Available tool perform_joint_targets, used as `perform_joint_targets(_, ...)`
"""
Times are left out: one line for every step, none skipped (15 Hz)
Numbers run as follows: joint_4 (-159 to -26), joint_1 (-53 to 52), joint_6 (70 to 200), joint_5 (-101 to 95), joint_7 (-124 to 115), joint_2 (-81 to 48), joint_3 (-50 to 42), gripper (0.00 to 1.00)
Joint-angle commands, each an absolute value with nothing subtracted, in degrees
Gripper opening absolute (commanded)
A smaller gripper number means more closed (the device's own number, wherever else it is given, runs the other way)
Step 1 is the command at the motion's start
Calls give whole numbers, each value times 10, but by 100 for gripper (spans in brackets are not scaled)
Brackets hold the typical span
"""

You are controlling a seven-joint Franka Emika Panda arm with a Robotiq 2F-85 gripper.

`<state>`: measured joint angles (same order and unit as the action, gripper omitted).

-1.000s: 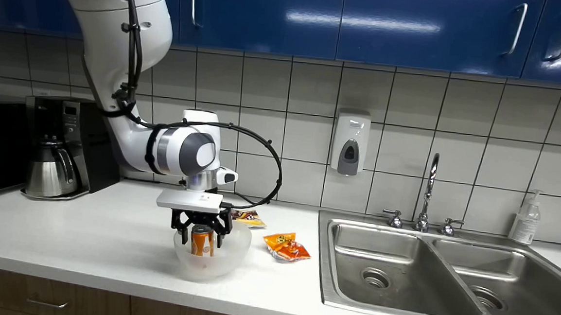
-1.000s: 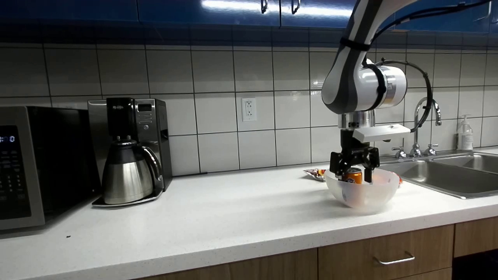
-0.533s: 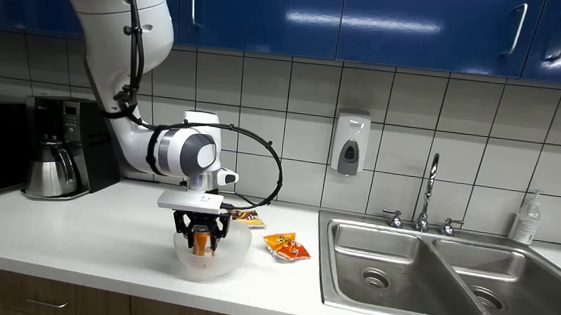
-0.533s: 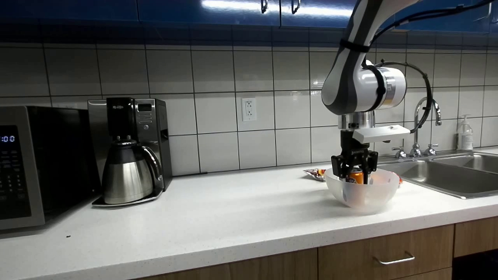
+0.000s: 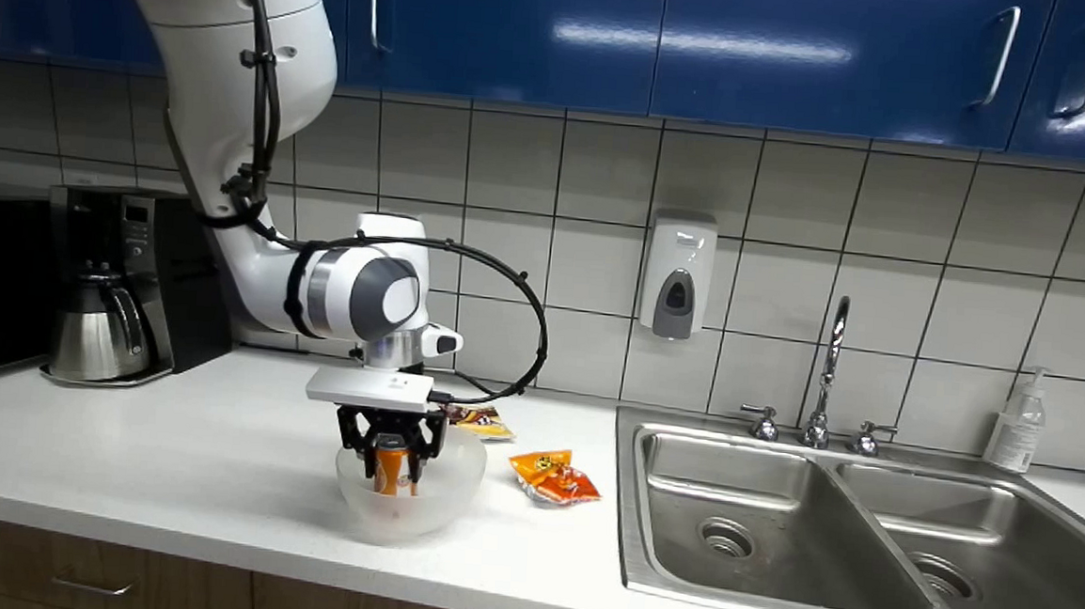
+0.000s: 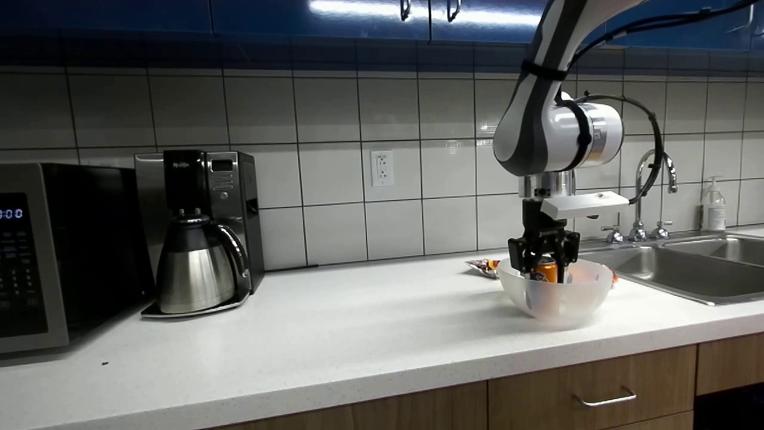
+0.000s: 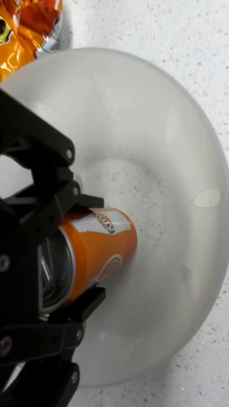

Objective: Remove the orange can from the plastic bowl and put it on the counter

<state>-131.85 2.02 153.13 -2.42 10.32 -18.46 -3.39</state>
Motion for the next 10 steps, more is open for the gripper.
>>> perform_joint_targets(-1312, 30, 1522, -26, 103, -166, -25, 39)
perform_joint_targets(-1311, 29, 1521, -27, 103, -164, -25, 39)
perform_joint_targets(-1310, 28, 1521, -28, 102, -160, -25, 39)
perform_joint_targets(-1309, 27, 1520, -28, 101, -155, -25, 39)
perform_joint_targets(-1309, 26, 1520, -30, 100, -150, -26, 39)
perform_joint_targets(-1309, 24, 1520, -32, 98, -146, -27, 39)
perform_joint_targets(-1308, 22, 1520, -34, 96, -141, -27, 39)
perform_joint_targets(-1308, 21, 1519, -35, 95, -135, -27, 39)
perform_joint_targets(-1308, 19, 1518, -37, 94, -128, -27, 39)
perform_joint_targets(-1307, 17, 1517, -37, 93, -122, -27, 39)
